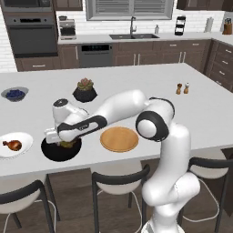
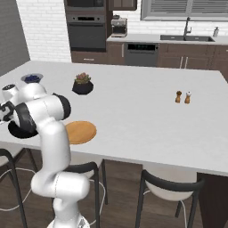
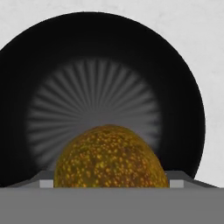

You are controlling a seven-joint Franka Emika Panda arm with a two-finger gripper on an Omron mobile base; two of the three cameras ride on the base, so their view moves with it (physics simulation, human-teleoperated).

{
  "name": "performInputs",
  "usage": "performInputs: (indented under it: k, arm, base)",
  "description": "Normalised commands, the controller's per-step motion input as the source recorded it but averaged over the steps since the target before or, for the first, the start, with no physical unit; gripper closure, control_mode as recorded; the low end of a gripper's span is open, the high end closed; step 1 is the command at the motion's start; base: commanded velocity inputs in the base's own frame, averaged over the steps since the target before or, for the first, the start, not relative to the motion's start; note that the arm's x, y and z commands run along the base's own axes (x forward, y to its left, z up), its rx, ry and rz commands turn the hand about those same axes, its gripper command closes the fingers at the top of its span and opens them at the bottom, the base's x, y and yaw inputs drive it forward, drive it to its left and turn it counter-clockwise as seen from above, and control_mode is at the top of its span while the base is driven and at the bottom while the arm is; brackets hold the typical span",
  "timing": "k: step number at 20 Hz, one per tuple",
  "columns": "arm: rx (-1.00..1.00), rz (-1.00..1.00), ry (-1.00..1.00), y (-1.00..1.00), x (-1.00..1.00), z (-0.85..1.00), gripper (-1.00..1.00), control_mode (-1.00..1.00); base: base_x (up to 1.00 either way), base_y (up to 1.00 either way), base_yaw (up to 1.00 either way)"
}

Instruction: Pick the chicken drumstick and avocado from their plates and place them in the bowl. Then put the bowl in the fridge.

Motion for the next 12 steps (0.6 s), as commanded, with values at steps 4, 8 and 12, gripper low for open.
performInputs:
  k: [4, 8, 12]
  arm:
    - [0.0, -0.01, 0.0, 0.03, 0.06, -0.37, 1.0, -1.0]
    - [0.0, 0.0, 0.0, 0.0, 0.05, -0.38, -1.0, -1.0]
    - [0.0, 0.0, 0.0, 0.0, 0.05, -0.18, -1.0, -1.0]
  base:
    - [0.0, 0.0, 0.0]
    - [0.0, 0.0, 0.0]
    - [0.0, 0.0, 0.0]
